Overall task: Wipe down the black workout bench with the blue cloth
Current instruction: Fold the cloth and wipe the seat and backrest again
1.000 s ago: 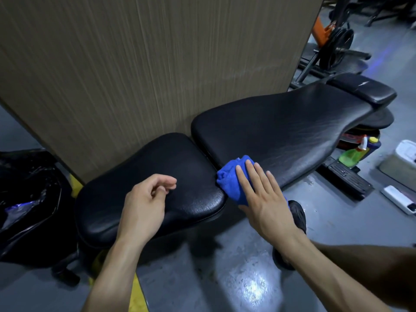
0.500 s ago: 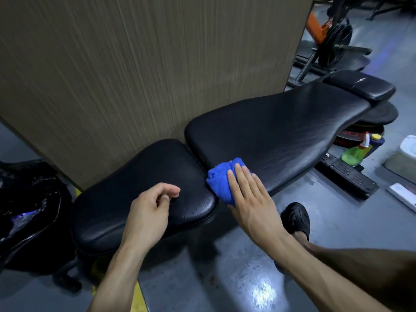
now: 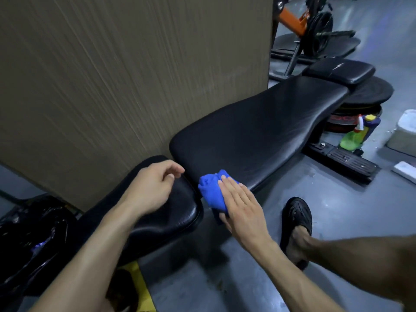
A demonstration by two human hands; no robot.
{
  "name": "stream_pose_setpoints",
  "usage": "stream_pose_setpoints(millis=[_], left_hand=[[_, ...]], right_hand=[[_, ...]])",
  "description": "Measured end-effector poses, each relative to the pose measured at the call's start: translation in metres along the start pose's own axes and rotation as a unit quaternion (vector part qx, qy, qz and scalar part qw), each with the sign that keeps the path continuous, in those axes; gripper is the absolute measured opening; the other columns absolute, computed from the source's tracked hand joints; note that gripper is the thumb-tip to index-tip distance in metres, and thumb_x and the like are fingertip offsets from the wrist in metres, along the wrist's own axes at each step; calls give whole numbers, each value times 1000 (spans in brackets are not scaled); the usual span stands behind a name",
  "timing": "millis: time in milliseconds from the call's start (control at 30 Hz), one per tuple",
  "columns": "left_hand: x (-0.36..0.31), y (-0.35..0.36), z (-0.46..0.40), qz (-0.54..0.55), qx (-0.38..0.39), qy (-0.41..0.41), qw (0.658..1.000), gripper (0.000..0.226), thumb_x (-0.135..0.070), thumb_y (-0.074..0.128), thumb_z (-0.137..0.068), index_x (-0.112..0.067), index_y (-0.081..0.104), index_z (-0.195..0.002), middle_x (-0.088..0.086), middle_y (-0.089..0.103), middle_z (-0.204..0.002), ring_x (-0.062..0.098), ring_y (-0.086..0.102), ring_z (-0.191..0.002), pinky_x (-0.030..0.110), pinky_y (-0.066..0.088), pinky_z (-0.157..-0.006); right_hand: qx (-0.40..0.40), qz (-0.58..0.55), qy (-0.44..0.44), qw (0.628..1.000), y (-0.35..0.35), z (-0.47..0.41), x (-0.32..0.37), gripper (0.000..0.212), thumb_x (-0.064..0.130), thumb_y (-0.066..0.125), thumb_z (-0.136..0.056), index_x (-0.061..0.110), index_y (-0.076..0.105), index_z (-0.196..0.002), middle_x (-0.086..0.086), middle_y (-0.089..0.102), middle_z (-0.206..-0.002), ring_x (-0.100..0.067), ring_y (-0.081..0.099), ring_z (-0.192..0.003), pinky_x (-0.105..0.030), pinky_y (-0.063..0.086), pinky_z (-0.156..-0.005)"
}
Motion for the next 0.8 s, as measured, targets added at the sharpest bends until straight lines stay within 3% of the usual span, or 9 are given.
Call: stream_pose_setpoints(millis=[67, 200, 267, 300, 400, 500, 633, 700, 800], left_hand=[[-11, -8, -7, -29, 7, 13, 999, 31, -10, 49, -100, -31, 70, -112, -18, 71, -105, -1, 61, -100, 5, 36, -78], [-22, -5, -14, -47, 31, 32, 998, 31, -11, 48, -100, -30, 69, -113, -17, 70, -107, 1, 62, -102, 6, 37, -78], [-23, 2, -16, -37, 35, 33, 998, 32, -12, 48, -101, -32, 69, -112, -18, 70, -107, -1, 62, -103, 8, 38, -80], [-21, 7, -18, -26, 30, 32, 999, 32, -12, 48, -101, -34, 69, -112, -19, 70, -107, -4, 61, -103, 10, 38, -82], [-14, 28, -18, 12, 4, 30, 999, 34, -10, 48, -100, -35, 69, -110, -20, 69, -107, -4, 60, -104, 9, 38, -85], [-15, 52, -29, 23, -5, 50, 998, 35, -7, 48, -99, -30, 68, -115, -17, 65, -113, 1, 58, -108, 7, 35, -87], [-30, 70, -52, 26, 6, 118, 993, 35, -5, 49, -97, -24, 67, -121, -13, 61, -119, 7, 56, -110, 24, 41, -101], [-35, 75, -62, 30, 12, 137, 990, 36, -6, 48, -97, -25, 66, -122, -11, 61, -124, 9, 56, -117, 30, 42, -107], [-38, 85, -72, 33, 31, 153, 987, 36, -8, 48, -97, -27, 65, -123, -12, 61, -126, 12, 56, -120, 35, 42, -108]], right_hand=[[-46, -145, 117, 981, -13, 15, -20, 62, 23, 54, -85, 7, 47, -145, -5, 51, -147, -18, 48, -136, -37, 39, -110], [-189, -406, 414, 793, -36, 53, -39, 26, 35, 56, -97, 26, 54, -122, 7, 68, -105, -7, 65, -98, -23, 49, -82], [-244, -415, 462, 745, -36, 73, -41, 22, 30, 55, -100, 24, 53, -121, 7, 67, -111, 6, 62, -102, -14, 46, -89], [-256, -414, 478, 731, -31, 84, -42, 30, 36, 54, -100, 22, 52, -127, 3, 66, -121, 5, 59, -112, -18, 44, -99], [-246, -381, 529, 717, -10, 112, -36, 62, 58, 47, -95, 26, 38, -147, 3, 50, -147, -10, 43, -139, -43, 32, -117], [-234, -406, 549, 692, 11, 108, -10, 60, 54, 47, -98, 33, 31, -152, 11, 47, -149, -3, 41, -138, -38, 30, -118], [-256, -401, 516, 713, 42, 51, 10, 79, 63, 42, -94, 33, 7, -158, 3, 25, -163, -9, 28, -148, -44, 26, -120], [-284, -402, 525, 694, 46, 29, 14, 82, 67, 43, -93, 39, -1, -157, -3, 21, -164, -17, 28, -149, -47, 27, -119], [-303, -380, 505, 713, 25, 20, -13, 91, 72, 39, -91, 24, 2, -159, -2, 13, -166, -11, 18, -151, -36, 18, -123]])
Point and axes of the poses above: each hand's wrist, its own z-axis away from the middle knuckle, its own y-axis out of the palm, x = y × z, the point moved 7 cm from there along -z, towards the middle knuckle
